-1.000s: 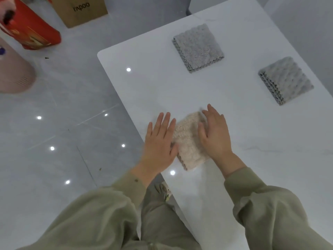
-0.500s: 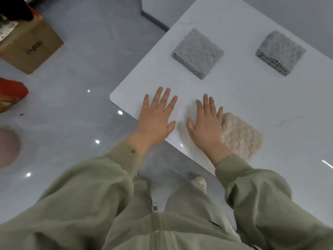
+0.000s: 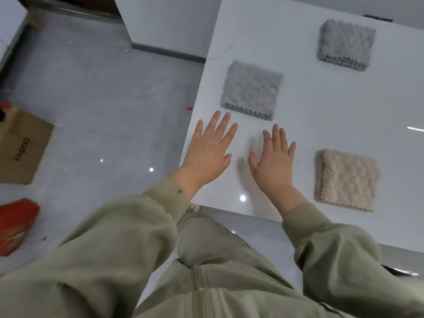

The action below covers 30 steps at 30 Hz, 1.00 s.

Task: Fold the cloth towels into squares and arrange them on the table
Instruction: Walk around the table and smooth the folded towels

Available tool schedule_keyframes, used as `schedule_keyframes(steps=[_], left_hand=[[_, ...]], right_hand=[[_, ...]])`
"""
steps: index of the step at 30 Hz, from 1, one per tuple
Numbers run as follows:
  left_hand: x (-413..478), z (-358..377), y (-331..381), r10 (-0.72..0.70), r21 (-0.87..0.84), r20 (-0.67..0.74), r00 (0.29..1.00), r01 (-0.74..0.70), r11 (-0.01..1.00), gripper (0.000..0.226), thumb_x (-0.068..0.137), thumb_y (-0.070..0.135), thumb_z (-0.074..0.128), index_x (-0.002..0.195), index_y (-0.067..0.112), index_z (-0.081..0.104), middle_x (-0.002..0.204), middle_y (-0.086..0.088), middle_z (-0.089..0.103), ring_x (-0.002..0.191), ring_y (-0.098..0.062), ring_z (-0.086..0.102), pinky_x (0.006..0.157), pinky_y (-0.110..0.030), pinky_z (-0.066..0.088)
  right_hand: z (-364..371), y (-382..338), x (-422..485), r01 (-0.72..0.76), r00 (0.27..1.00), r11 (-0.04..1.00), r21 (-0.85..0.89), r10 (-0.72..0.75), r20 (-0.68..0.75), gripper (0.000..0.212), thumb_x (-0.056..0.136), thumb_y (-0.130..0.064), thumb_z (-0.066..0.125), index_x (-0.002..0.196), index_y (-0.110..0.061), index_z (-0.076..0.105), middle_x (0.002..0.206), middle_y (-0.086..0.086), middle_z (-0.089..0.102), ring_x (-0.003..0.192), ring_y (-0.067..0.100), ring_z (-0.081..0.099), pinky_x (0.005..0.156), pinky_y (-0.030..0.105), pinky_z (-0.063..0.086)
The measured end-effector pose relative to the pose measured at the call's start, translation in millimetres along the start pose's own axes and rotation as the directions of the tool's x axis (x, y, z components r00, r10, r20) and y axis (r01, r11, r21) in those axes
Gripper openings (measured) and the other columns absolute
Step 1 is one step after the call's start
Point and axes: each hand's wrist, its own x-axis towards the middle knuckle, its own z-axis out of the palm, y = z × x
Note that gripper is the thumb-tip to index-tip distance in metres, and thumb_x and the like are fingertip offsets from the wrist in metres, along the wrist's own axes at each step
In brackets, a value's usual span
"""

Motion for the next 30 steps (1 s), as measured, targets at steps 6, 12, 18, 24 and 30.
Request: schedule_keyframes(steps=[6,12,18,24,30], left_hand=[[45.4,-8.4,-69.2,0.21,0.046,0.081,0.974,-0.214,0.976,0.07,0.097,0.041,0.032,0.15,0.017,-0.007,0.158,-0.006,-0.014,0.144,-0.026,-0.016,0.116,-0.049,-0.002],[97.0,-29.0,-84.1,0.456,0.108,0.096,0.885,-0.464,0.879,0.071,0.096,0.04,0.033,0.15,0.018,-0.007,0.158,-0.008,-0.013,0.145,-0.027,-0.015,0.114,-0.05,-0.008],[156.8,-26.7,-86.0,0.694,0.172,0.133,0.708,-0.706,0.687,0.069,0.097,0.046,0.024,0.148,0.021,-0.015,0.156,-0.007,-0.021,0.143,-0.027,-0.021,0.113,-0.051,-0.01],[223.1,-21.1,-114.7,0.87,0.066,0.158,0.467,-0.884,0.463,0.072,0.095,0.044,0.032,0.144,0.022,-0.016,0.15,-0.004,-0.024,0.145,-0.026,-0.013,0.112,-0.05,-0.009],[272.9,-40.2,-140.9,0.938,-0.179,0.128,0.323,-0.923,0.342,0.068,0.095,0.033,0.039,0.151,0.016,0.004,0.159,-0.007,0.003,0.146,-0.024,0.0,0.115,-0.05,0.006]], right_hand=[[11.7,-42.8,41.5,-0.214,0.973,0.962,0.167,0.225,-0.051,0.064,0.09,-0.038,0.03,0.143,-0.003,0.029,0.156,0.016,0.015,0.145,0.031,0.009,0.115,0.053,0.007],[5.5,-63.0,44.6,-0.414,0.905,0.889,0.194,0.426,-0.021,0.067,0.087,-0.042,0.027,0.142,-0.003,0.03,0.156,0.017,0.017,0.145,0.033,0.012,0.113,0.055,0.01],[5.3,-77.2,73.2,-0.638,0.759,0.743,0.202,0.651,0.003,0.071,0.087,-0.046,0.022,0.145,-0.005,0.026,0.156,0.017,0.015,0.145,0.032,0.01,0.114,0.055,0.01],[10.8,-116.0,98.0,-0.832,0.49,0.479,0.28,0.871,-0.035,0.064,0.091,-0.039,0.04,0.145,-0.005,0.028,0.156,0.017,0.016,0.145,0.033,0.012,0.114,0.052,0.011],[10.6,-175.2,108.8,-0.759,0.189,0.104,0.643,0.98,0.065,0.061,0.096,-0.027,0.046,0.147,-0.006,0.021,0.158,0.01,0.009,0.146,0.021,0.007,0.118,0.03,0.009]])
